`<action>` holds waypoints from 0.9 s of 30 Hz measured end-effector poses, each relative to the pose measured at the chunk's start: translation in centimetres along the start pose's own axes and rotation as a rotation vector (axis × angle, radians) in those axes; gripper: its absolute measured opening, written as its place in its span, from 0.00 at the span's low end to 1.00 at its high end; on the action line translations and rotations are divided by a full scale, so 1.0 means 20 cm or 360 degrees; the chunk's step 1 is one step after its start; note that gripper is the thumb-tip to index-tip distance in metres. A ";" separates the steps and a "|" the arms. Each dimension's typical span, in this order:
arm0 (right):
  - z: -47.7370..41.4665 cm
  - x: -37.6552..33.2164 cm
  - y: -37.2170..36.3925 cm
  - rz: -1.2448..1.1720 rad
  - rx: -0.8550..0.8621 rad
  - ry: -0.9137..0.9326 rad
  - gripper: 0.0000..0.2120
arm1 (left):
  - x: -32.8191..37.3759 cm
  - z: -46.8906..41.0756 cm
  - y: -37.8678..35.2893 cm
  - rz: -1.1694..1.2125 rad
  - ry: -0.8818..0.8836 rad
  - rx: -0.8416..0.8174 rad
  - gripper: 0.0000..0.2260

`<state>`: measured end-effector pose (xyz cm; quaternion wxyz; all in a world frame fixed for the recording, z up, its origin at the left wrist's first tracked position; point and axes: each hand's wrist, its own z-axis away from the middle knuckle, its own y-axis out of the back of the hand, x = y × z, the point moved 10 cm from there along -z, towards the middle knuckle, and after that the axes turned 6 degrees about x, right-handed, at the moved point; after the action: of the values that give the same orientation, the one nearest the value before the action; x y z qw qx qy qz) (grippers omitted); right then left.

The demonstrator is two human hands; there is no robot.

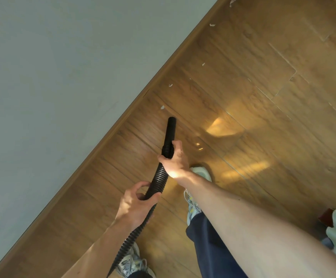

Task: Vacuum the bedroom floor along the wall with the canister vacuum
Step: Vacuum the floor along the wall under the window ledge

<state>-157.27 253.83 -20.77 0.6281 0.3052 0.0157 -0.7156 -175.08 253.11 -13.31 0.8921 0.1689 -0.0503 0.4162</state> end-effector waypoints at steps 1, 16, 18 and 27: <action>-0.01 0.00 0.01 -0.0008 0.0005 0.0001 0.25 | 0.01 0.00 -0.01 -0.0018 -0.0005 -0.0007 0.13; -0.17 -0.29 -0.01 -0.0045 -0.0104 0.0089 0.28 | 0.28 -0.07 0.06 0.0058 -0.0104 0.0062 0.12; -0.21 -0.32 0.03 -0.0047 -0.0077 0.0108 0.28 | 0.33 -0.08 0.03 0.0076 -0.0112 0.0048 0.12; -0.34 -0.40 0.23 -0.0058 0.0038 0.0134 0.30 | 0.53 -0.11 -0.12 0.0105 -0.0084 0.0043 0.17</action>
<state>-150.09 262.73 -20.90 0.6099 0.3422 0.0392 -0.7137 -166.52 260.14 -13.65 0.8738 0.1901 -0.0737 0.4415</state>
